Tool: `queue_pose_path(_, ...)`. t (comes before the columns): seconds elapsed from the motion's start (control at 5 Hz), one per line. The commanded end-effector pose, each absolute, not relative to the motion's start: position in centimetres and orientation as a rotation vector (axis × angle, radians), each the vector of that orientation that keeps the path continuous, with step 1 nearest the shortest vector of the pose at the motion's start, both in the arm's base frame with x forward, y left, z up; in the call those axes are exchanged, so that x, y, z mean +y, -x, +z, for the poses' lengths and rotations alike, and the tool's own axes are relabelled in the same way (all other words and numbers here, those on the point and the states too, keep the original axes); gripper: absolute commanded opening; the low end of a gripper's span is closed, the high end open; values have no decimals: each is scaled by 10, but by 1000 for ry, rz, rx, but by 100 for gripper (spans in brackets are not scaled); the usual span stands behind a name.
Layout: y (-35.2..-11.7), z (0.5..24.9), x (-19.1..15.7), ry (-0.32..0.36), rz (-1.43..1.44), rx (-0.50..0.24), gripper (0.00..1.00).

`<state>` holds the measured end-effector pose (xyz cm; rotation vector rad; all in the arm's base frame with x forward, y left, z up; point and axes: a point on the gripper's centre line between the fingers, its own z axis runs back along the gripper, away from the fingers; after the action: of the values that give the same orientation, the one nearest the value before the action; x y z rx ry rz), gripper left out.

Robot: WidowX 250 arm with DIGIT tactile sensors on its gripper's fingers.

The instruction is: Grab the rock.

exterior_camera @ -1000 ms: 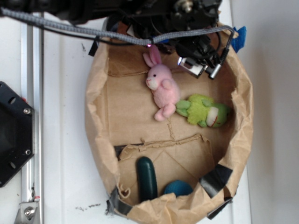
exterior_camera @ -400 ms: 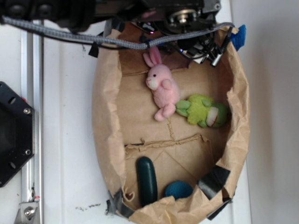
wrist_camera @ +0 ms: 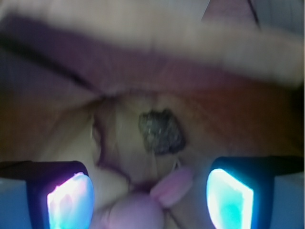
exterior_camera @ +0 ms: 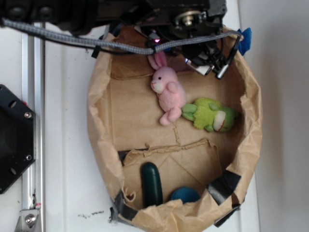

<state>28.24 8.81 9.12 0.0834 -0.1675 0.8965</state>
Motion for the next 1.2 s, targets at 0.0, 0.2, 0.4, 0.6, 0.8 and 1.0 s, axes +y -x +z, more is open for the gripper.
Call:
queue_pose_path(0.0,-288,112,90,-69,874,-229,100)
queue_pose_path(0.2,-288,112,90,-69,874,-229,100)
queue_pose_path(0.4,-290,104,87,-70,874,-236,100)
queue_pose_path(0.6,-293,99,95,-73,879,-249,100)
queue_pose_path(0.8,-295,89,105,-73,889,-252,100)
queue_pose_path(1.0,-293,79,98,-55,870,-222,100)
